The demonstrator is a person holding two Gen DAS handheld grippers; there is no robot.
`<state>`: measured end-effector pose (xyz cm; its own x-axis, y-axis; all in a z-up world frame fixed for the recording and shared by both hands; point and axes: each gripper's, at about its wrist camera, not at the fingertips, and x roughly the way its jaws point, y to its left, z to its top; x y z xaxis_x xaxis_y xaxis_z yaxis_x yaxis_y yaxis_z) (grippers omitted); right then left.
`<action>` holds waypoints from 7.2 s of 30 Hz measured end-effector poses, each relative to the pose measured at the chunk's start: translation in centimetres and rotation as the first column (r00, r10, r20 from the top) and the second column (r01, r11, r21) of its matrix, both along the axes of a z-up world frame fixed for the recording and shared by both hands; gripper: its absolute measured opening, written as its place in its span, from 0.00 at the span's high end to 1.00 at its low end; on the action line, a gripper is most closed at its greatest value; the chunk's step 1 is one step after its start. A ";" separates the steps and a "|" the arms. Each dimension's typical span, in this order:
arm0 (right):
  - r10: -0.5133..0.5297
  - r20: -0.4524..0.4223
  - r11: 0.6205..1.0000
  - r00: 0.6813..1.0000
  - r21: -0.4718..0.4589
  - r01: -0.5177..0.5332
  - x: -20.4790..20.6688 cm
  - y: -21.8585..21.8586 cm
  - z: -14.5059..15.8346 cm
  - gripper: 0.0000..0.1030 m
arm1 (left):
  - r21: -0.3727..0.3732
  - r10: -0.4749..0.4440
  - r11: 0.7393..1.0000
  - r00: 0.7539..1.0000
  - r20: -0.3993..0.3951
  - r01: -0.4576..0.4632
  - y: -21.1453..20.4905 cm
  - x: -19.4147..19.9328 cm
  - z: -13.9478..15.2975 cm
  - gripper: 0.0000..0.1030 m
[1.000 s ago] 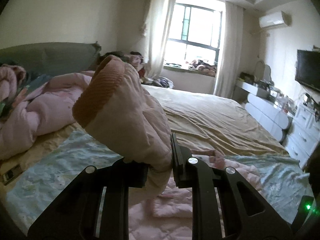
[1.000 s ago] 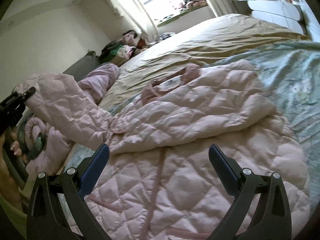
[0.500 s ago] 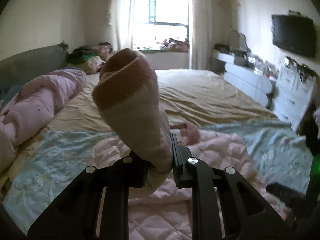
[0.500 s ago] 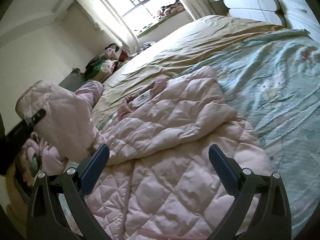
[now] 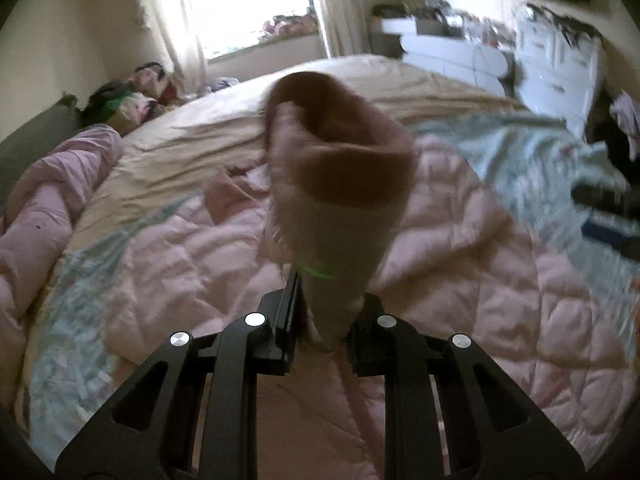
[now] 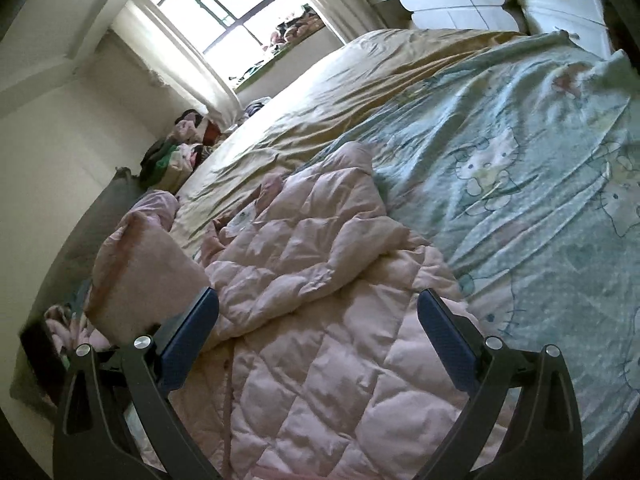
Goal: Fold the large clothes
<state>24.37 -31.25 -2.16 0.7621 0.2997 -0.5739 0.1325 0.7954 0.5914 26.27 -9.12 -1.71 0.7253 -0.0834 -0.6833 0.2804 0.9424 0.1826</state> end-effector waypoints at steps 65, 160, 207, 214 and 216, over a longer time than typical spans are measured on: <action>0.364 0.117 0.840 0.924 -0.469 -0.271 14.5 14.5 10.5 0.94 | -0.344 0.412 0.847 0.910 -0.053 -0.404 22.3 -6.4 0.8 0.10; 0.321 -0.236 0.751 0.917 -0.527 -0.398 16.4 24.3 -3.5 0.12 | -0.290 0.180 0.922 0.947 -0.268 -0.257 20.6 7.2 -4.7 0.34; 0.403 -0.022 0.816 0.915 -0.444 -0.370 5.3 21.5 8.4 0.06 | -0.270 0.246 0.920 0.955 -0.164 -0.284 17.6 -3.3 4.3 0.09; 0.420 0.018 0.813 0.907 -0.452 -0.368 2.9 21.1 10.4 0.05 | -0.277 0.240 0.924 0.963 -0.120 -0.264 17.2 -5.3 6.3 0.09; 0.423 0.025 0.811 0.906 -0.456 -0.366 2.4 21.0 10.8 0.05 | -0.276 0.238 0.926 0.965 -0.106 -0.259 17.0 -5.9 6.8 0.09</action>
